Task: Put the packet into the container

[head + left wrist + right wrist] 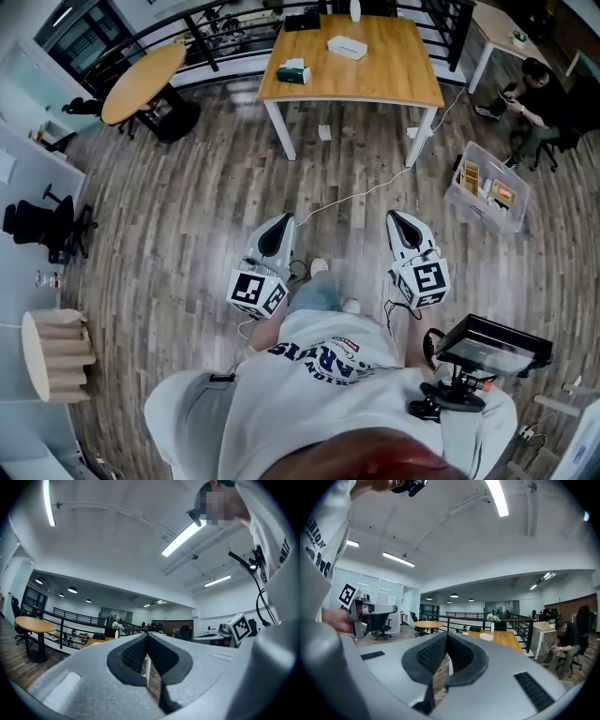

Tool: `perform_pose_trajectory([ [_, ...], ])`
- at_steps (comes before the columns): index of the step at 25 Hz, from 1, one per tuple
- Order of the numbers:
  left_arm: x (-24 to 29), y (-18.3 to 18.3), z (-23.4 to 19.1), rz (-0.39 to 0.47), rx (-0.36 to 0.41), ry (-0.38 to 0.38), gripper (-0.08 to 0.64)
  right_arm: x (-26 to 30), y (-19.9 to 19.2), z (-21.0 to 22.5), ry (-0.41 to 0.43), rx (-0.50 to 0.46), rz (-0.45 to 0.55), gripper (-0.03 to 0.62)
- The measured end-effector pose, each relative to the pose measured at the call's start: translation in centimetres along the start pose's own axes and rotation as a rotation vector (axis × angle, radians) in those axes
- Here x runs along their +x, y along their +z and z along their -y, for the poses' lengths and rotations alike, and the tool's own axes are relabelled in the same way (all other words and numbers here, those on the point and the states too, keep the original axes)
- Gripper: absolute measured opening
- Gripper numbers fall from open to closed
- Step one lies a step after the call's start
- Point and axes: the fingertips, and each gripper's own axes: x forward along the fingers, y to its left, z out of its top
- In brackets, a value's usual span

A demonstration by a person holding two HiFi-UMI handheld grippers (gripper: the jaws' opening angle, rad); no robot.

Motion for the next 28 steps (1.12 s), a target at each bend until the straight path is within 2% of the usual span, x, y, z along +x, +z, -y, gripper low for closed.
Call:
perform_pose_trajectory([
  [6,3.3,-0.7,-1.2,0.01,-0.031,-0.032,-0.002,1.8,-1.2,2.6,-0.067,0.057,-0.06,0.006],
  [11,6.6,-0.5,-3.2,0.024,-0.038,-0.055,-0.002,4.0,0.0,5.5,-0.144,0.054,-0.044,0.006],
  [15,9.3,-0.7,-5.8,0.031,-0.05,-0.045,-0.002,6.9,0.5,7.4,-0.15,0.033,-0.045,0.006],
  [18,11.1,-0.9,-7.6,0.025,-0.057,-0.038,-0.002,9.0,0.5,8.6,-0.154,0.052,-0.054,0.006],
  [28,15.3,-1.6,-13.1,0.016,-0.086,-0.002,-0.002,16.0,1.1,10.0,-0.117,0.044,-0.091,0.006],
])
